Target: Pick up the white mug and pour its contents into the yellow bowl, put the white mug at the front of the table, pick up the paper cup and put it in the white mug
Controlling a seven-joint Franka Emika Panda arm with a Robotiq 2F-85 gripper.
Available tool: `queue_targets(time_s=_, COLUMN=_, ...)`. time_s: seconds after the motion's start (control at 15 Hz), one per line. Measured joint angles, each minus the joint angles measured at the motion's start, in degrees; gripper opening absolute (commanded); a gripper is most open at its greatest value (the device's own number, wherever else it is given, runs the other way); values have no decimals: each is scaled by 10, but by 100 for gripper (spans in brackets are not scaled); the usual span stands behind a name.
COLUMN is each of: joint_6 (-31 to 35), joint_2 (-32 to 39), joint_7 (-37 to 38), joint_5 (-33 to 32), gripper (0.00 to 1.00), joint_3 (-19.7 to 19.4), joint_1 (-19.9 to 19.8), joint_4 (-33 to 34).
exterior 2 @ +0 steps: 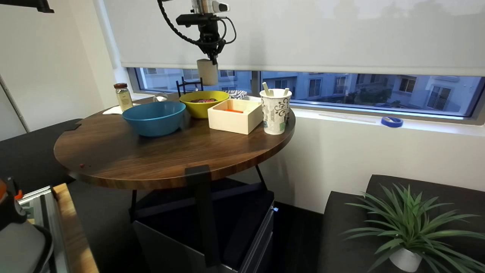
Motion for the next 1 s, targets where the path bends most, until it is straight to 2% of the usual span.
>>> queue_targets(time_s=0.2, joint_6=-79, joint_2=-53, joint_7=-7, joint_5=-54, gripper=1, joint_3=-9, joint_1=-1, joint_4=-1)
queue_targets(time_s=0.4, joint_6=-175, joint_2=-108, joint_7=-22, joint_5=-130, gripper=1, joint_3=-9, joint_1=3, joint_4=-1)
queue_targets(time_s=0.6, joint_6=-242, joint_2=-149, joint_7=-28, joint_5=-215, gripper=1, joint_3=-4, joint_1=14, joint_4=-4)
queue_targets(time_s=1.0, joint_6=-341, joint_2=-162, joint_7=-3, joint_5=-390, gripper=1, joint_3=34, joint_1=48, joint_4=-21)
